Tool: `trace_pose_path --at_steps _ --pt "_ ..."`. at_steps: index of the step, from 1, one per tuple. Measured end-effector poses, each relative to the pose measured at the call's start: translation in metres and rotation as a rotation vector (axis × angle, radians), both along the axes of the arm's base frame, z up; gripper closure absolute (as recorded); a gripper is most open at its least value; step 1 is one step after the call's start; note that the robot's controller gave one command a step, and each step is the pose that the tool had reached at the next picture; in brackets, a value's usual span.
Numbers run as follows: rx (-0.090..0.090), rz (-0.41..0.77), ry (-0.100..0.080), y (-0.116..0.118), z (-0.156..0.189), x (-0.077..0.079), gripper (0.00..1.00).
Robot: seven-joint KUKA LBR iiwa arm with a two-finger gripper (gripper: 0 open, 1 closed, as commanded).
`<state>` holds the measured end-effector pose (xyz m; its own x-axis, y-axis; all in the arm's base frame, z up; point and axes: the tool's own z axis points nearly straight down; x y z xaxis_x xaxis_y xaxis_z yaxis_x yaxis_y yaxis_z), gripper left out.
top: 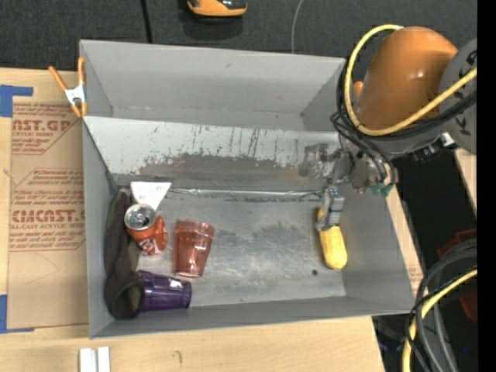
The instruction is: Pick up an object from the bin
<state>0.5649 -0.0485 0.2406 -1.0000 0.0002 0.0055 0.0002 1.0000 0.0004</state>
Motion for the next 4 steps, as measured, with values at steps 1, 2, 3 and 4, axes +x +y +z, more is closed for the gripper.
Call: trace_pose_path --at_steps 1,2,3,4 --pt "-0.001 0.001 -0.008 0.000 0.005 0.001 0.00" --pt "0.000 0.024 -0.014 -0.029 -0.031 -0.029 0.00" --pt "0.001 0.018 0.003 -0.051 -0.045 -0.054 0.00" --pt "-0.003 0.061 -0.016 -0.061 -0.057 -0.050 0.00"
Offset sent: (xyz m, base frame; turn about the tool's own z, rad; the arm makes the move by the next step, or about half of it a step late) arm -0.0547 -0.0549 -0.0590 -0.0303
